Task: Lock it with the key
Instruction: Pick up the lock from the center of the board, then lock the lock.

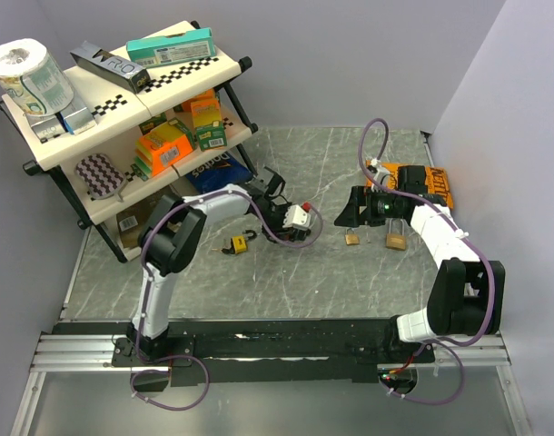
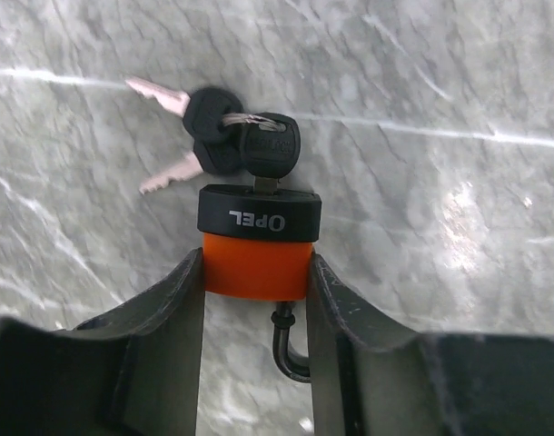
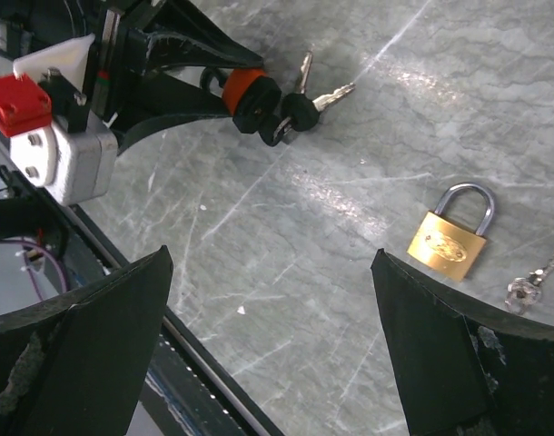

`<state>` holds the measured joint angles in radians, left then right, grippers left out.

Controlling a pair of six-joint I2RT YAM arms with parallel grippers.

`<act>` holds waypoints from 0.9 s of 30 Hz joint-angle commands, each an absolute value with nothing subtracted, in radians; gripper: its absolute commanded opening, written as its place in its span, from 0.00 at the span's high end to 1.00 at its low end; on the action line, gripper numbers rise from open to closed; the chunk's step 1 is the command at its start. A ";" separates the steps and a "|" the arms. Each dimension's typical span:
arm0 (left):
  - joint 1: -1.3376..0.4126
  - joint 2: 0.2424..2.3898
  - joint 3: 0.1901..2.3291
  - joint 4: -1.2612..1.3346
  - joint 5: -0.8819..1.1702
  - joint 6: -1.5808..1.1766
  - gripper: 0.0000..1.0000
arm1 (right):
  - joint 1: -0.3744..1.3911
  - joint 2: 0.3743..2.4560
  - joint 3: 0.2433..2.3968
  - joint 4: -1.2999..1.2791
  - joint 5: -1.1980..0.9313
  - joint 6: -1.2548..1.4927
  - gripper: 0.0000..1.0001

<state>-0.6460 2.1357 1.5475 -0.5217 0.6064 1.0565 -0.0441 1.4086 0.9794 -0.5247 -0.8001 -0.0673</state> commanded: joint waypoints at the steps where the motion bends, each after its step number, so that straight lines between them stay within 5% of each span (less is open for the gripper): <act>1: -0.663 1.981 1.455 -0.430 0.586 1.052 0.94 | -0.052 1.399 0.989 -0.492 -0.862 -0.034 0.00; 10: -0.779 1.712 1.322 -0.402 0.463 1.213 0.99 | -0.048 1.358 0.953 -0.417 -1.017 0.057 0.00; 27: -0.861 1.597 1.361 -0.382 0.474 1.043 0.99 | 0.161 1.333 0.933 -0.322 -1.100 0.127 0.06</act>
